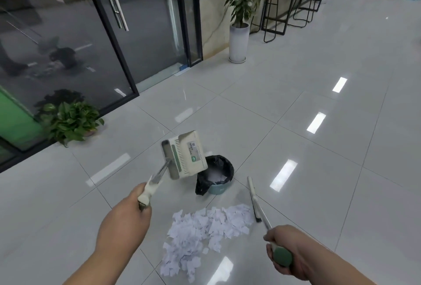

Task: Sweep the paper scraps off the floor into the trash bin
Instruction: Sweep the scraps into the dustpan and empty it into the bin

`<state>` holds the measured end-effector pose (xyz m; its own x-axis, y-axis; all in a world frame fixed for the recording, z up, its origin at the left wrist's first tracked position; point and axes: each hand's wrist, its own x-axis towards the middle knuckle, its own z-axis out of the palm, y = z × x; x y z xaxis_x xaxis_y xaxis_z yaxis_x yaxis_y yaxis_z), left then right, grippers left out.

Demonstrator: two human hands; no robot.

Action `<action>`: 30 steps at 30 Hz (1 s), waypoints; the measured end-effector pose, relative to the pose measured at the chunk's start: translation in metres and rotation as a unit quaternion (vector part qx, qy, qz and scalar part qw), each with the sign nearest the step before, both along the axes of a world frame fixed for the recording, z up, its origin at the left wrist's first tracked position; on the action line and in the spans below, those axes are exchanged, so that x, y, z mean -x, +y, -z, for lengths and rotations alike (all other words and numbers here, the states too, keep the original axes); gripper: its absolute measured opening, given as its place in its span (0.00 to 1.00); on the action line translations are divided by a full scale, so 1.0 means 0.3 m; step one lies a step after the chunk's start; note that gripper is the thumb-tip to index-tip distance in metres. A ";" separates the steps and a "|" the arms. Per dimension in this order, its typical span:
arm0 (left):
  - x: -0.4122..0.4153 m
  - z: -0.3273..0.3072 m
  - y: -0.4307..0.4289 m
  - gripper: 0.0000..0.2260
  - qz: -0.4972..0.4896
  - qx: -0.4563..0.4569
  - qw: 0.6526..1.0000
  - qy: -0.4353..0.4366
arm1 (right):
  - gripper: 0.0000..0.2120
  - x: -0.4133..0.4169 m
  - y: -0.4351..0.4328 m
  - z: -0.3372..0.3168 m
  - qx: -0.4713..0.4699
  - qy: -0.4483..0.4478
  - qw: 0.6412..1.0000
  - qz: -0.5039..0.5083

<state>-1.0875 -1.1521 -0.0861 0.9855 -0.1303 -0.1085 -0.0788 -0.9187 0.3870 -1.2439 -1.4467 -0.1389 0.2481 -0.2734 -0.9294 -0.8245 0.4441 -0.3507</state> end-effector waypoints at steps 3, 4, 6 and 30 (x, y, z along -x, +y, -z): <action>-0.028 -0.014 0.068 0.18 -0.086 0.064 0.994 0.018 | 0.07 -0.091 0.023 0.005 -0.004 -0.005 1.000 -0.008; -0.041 -0.013 0.089 0.18 -0.108 0.079 0.991 0.022 | 0.08 -0.122 0.035 0.006 -0.005 -0.004 1.000 -0.012; -0.073 -0.003 0.126 0.19 -0.145 0.098 0.984 0.036 | 0.10 -0.188 0.065 0.010 -0.010 0.000 1.000 -0.022; -0.151 0.191 0.291 0.20 -0.323 0.133 0.925 0.148 | 0.04 -0.896 0.359 0.035 -0.062 -0.040 0.989 -0.126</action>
<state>-1.0423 -1.0647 -0.1435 0.7993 0.4153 -0.4343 0.5992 -0.6058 0.5234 -0.9752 -1.3389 -0.1493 0.3672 -0.0781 -0.9268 -0.8868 0.2711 -0.3742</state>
